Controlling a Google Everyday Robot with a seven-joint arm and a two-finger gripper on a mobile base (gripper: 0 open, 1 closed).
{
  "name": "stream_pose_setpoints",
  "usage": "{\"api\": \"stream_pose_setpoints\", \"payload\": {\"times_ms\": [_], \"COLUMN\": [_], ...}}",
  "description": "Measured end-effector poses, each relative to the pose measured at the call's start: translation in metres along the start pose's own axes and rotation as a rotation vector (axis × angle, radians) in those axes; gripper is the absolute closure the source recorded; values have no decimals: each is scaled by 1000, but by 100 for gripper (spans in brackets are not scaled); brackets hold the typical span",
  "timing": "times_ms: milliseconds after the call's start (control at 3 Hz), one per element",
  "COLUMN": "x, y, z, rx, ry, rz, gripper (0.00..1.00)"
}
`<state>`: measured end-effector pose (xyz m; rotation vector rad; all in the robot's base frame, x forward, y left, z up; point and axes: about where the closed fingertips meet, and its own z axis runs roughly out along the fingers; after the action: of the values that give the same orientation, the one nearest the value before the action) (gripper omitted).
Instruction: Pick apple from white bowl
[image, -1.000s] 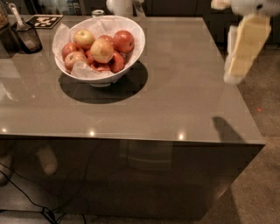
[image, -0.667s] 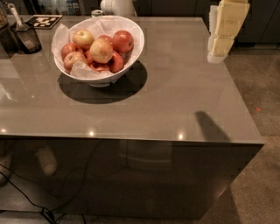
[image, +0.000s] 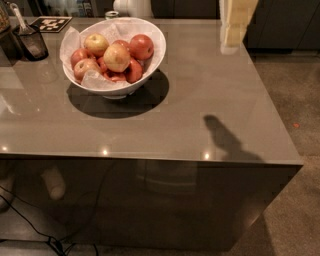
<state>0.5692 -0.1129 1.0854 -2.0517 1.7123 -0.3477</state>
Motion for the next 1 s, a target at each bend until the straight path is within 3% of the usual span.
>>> {"api": "stream_pose_setpoints", "payload": {"times_ms": [333, 667, 1000], "x": [-24, -49, -55], "y": [-51, -85, -100], "z": [16, 31, 28], "rx": [34, 63, 116], "ry": [-20, -50, -63], "rz": [-116, -193, -195], "gripper": [0, 0, 0]}}
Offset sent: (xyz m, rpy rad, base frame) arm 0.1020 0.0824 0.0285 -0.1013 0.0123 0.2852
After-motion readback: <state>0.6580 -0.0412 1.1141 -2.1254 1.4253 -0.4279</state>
